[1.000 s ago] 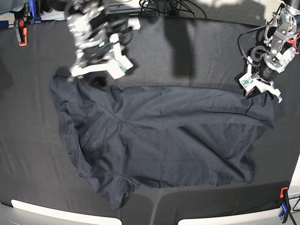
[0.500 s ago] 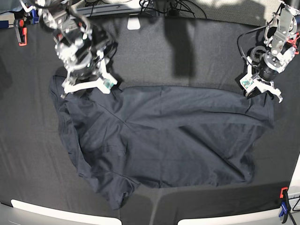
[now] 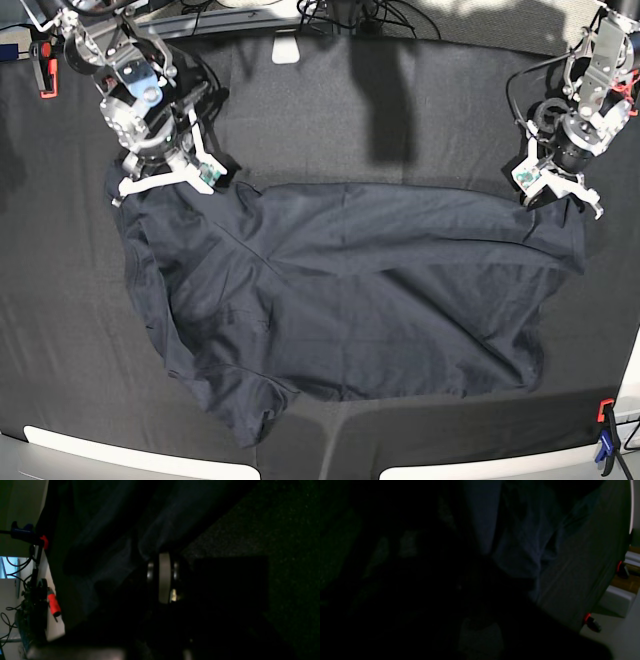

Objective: Layout the t-shirt on the table in an organized manner, then fold the t-shirt properly
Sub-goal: 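Move both grippers to the shirt's collar-side corners and grasp them, then pull both held corners away from the hem, stretching the shirt, then lower the held corners onto the table and open both grippers, then move both grippers down onto the shirt's side edges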

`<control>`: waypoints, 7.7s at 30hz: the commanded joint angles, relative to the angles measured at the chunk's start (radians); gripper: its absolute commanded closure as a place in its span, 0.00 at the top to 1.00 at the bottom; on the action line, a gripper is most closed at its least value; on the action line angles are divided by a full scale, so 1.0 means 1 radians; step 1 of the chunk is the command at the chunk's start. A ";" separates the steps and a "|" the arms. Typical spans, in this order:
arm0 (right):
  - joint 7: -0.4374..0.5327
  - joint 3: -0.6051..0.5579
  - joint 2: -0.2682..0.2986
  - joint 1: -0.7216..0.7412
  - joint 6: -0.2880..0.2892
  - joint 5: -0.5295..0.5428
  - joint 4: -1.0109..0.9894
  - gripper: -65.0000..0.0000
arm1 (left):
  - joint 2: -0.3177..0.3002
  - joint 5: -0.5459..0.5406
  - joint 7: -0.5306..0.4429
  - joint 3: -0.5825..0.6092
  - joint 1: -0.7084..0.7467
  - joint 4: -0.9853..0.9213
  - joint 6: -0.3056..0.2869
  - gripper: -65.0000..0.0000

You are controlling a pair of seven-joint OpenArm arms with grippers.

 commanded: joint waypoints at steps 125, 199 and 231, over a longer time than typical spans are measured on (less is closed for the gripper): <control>0.085 0.005 0.207 -0.474 -0.390 -0.286 0.182 0.46 | -0.116 -0.151 0.440 -0.004 0.496 0.535 -0.001 0.00; -0.216 0.002 0.207 -0.684 -0.333 -0.443 0.264 0.25 | -0.116 -0.267 0.907 -0.004 0.585 0.674 0.002 0.50; -0.057 -0.036 -0.156 -0.250 -0.683 -0.432 0.264 0.33 | -0.117 -0.008 0.913 -0.004 0.181 0.718 0.406 0.50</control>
